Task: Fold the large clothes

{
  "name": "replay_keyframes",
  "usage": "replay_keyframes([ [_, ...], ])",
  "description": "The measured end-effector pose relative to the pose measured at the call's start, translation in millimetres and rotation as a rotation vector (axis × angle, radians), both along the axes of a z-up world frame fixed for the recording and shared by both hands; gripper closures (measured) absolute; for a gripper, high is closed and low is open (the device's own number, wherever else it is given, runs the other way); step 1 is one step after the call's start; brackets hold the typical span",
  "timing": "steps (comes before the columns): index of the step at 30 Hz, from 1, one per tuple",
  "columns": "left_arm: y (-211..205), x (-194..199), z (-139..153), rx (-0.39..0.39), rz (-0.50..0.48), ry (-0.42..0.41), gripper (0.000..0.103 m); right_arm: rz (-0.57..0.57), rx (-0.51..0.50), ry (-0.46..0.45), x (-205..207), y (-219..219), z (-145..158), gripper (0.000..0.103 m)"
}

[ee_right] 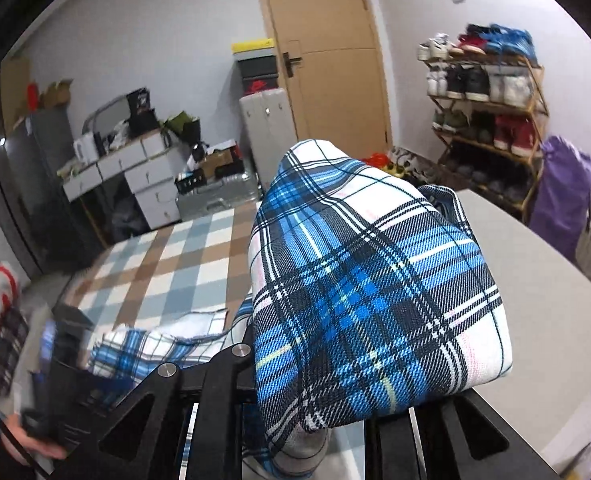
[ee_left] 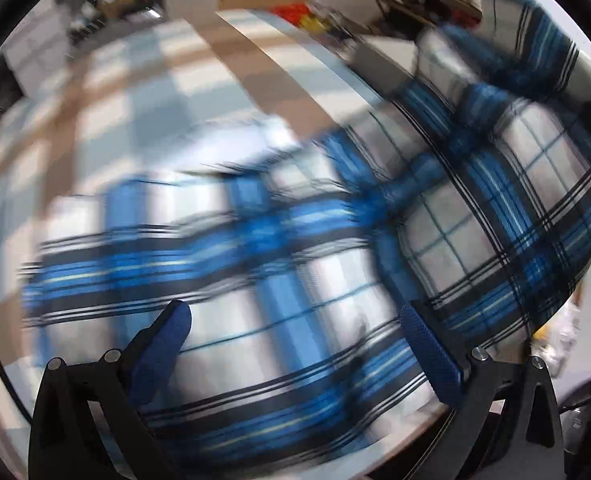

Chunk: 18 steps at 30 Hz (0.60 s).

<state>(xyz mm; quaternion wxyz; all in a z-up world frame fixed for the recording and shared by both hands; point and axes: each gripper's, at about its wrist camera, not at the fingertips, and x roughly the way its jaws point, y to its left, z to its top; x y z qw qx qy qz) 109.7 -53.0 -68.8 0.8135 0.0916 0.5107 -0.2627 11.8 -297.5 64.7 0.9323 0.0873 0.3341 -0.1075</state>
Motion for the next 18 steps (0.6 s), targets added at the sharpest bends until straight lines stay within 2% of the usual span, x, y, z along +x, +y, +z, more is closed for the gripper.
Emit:
replay_keyframes([
  [2,24,-3,7,0.042,0.042,-0.081,0.001,0.009,-0.024,0.015,2,11,-2,0.086],
  [3,35,-5,7,0.054,0.053,-0.097,0.001,0.012,-0.035,0.014,2,16,-3,0.086],
  [6,63,-1,-2,0.059,0.054,-0.057,0.001,0.035,-0.061,0.016,2,35,-5,0.086],
  [9,74,0,-13,0.075,0.06,-0.033,0.001,0.044,-0.093,0.03,8,53,-1,0.085],
  [12,91,0,-14,0.03,0.035,-0.012,0.001,0.024,-0.107,0.046,14,67,5,0.085],
  [15,104,-3,-5,-0.023,0.023,-0.029,0.001,0.043,-0.098,0.055,21,85,9,0.085],
  [18,119,-3,-9,0.027,-0.008,-0.069,0.001,0.081,-0.146,0.076,31,114,12,0.083],
])
